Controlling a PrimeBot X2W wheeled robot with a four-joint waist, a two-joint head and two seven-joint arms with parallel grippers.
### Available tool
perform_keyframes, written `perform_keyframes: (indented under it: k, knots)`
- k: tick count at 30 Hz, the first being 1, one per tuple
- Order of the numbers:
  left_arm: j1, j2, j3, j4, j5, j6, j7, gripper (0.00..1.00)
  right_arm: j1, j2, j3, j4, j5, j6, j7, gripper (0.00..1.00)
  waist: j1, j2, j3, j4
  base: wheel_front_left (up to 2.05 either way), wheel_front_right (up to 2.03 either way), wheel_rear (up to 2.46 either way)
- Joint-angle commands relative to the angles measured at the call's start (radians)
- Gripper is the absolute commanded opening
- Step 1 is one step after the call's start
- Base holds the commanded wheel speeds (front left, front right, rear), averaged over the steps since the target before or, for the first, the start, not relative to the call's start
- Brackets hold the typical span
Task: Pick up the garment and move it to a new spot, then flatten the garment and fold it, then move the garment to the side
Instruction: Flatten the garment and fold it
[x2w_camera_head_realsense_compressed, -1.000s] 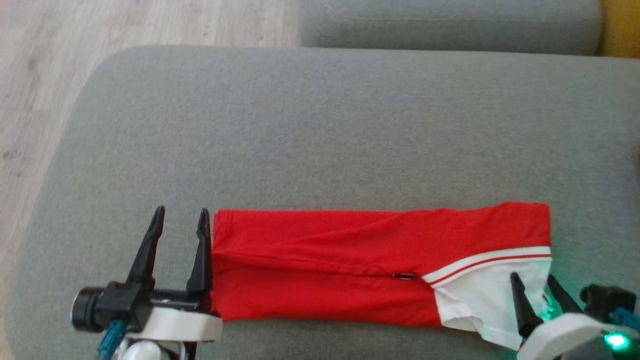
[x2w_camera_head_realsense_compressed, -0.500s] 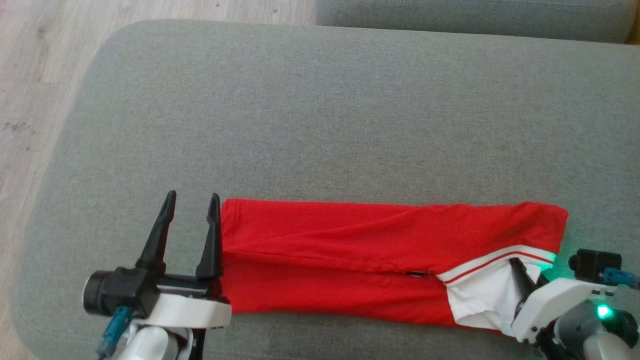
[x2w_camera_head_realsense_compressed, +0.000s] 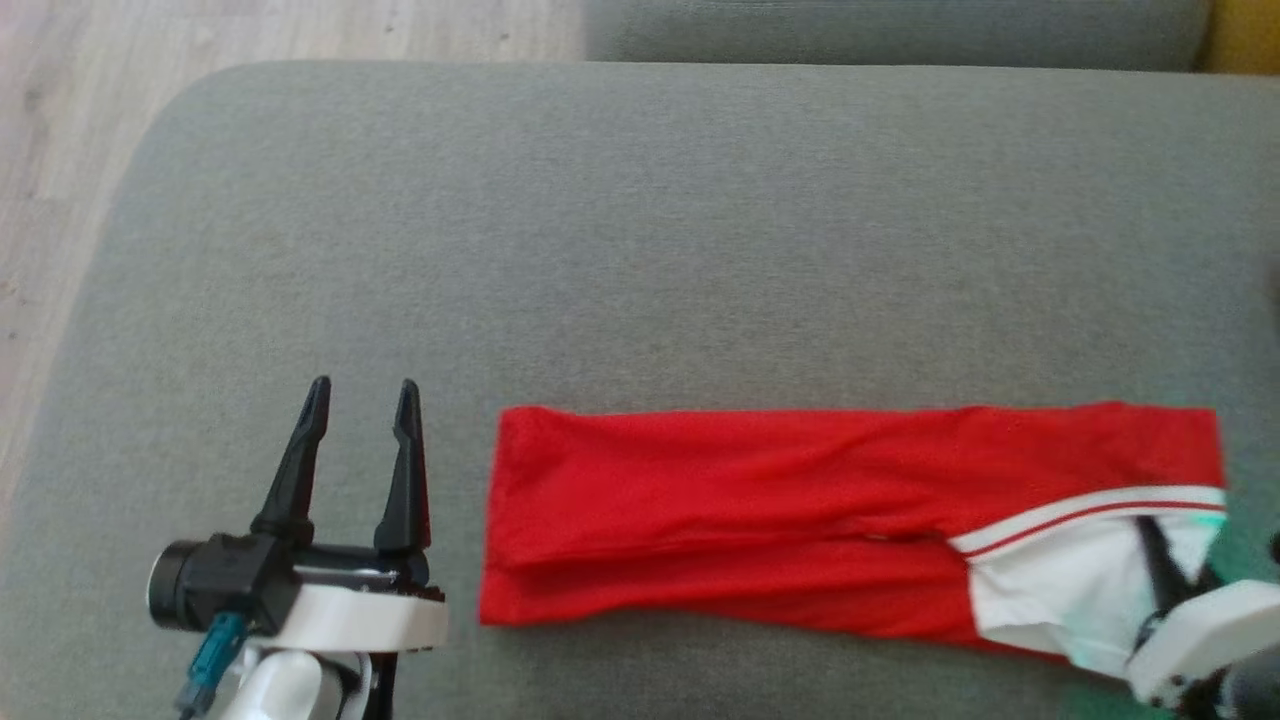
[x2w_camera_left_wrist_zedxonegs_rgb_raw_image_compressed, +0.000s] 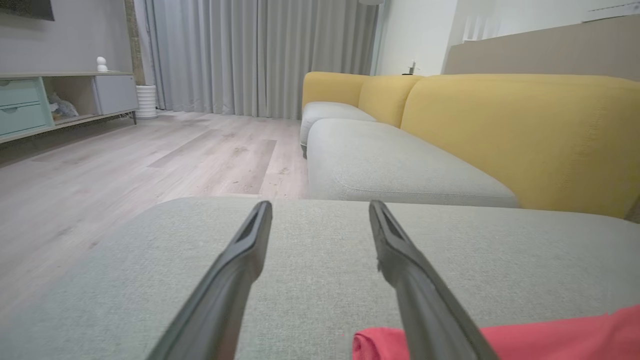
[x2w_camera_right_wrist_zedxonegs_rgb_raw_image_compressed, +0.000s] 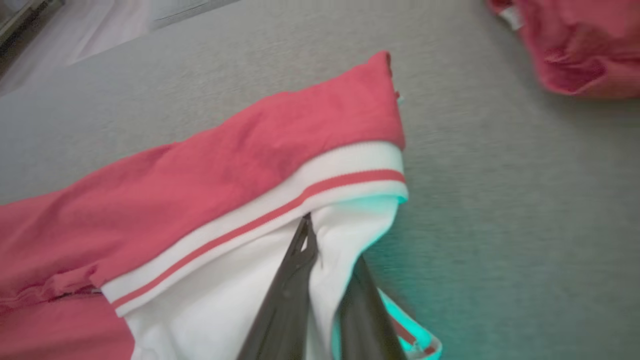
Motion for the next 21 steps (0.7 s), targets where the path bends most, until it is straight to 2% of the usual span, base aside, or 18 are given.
perform_keyframes:
  k: [1,6,10,13,16,21]
  knots:
    - [-0.011,0.012,0.045,-0.029,0.010,-0.002,-0.009,1.00,-0.017,-0.030,-0.006,-0.066,-0.012,-0.001,0.009,0.00,0.0000,0.0000,-0.002,-0.016,0.00,0.00,0.00]
    - [-0.011,0.013,0.048,-0.027,0.012,-0.007,-0.009,1.00,-0.044,-0.015,0.005,-0.185,-0.048,-0.001,0.067,0.00,0.0000,0.0000,-0.001,-0.035,0.00,0.00,0.00]
    - [-0.012,0.011,0.049,-0.028,0.013,-0.009,-0.009,1.00,-0.085,0.022,0.109,-0.321,-0.079,-0.001,0.162,0.00,0.0000,0.0000,-0.001,-0.043,0.00,0.00,0.00]
    - [-0.015,0.009,0.047,-0.026,0.012,-0.012,-0.009,1.00,-0.121,0.045,0.219,-0.367,-0.058,-0.001,0.210,0.00,0.0000,0.0000,0.001,-0.041,0.00,0.00,0.00]
    - [-0.017,0.005,0.044,-0.022,0.010,-0.016,-0.009,1.00,-0.151,0.056,0.333,-0.344,0.012,-0.001,0.221,0.00,0.0000,0.0000,0.001,-0.032,0.00,0.00,0.00]
    - [-0.025,-0.005,0.038,-0.006,0.005,-0.025,-0.009,1.00,-0.188,0.058,0.534,-0.200,0.225,-0.001,0.120,0.00,0.0000,0.0000,0.009,0.002,0.00,0.00,0.00]
